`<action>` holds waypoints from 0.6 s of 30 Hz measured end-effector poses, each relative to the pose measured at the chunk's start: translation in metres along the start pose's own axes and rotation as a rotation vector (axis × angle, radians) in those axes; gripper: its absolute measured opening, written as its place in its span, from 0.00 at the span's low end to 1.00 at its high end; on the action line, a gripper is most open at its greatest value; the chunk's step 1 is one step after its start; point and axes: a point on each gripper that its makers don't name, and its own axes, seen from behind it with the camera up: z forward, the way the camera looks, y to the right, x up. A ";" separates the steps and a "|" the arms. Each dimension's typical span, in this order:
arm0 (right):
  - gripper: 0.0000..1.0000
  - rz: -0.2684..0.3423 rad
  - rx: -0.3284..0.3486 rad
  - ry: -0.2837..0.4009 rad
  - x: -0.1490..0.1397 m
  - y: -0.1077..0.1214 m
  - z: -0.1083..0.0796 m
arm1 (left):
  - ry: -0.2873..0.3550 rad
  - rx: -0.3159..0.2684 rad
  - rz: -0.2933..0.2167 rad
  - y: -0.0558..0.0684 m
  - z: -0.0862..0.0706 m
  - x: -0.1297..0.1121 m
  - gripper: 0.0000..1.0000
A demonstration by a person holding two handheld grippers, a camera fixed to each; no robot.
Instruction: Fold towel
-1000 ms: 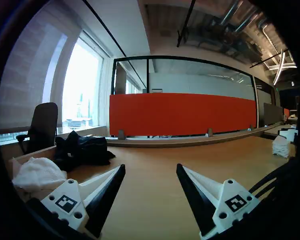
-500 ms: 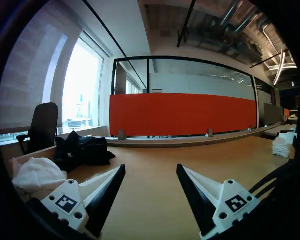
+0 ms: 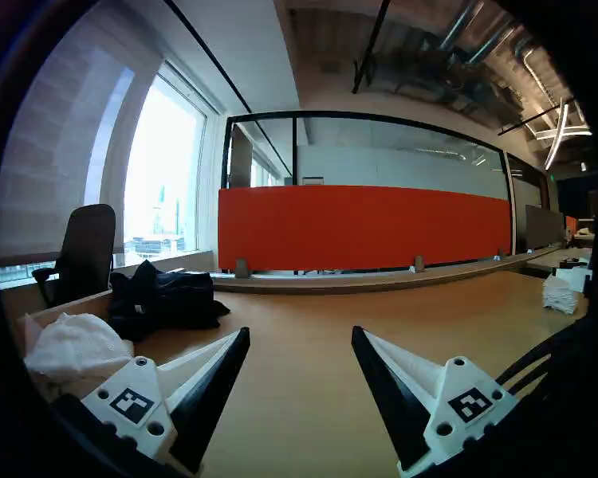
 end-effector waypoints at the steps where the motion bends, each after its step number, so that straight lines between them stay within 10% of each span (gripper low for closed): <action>1: 1.00 0.002 -0.001 0.001 0.000 0.000 0.000 | 0.000 0.000 0.000 0.000 0.000 0.000 0.94; 18: 1.00 0.006 0.007 0.021 0.005 -0.001 -0.005 | 0.000 0.000 0.000 0.001 0.000 0.000 0.94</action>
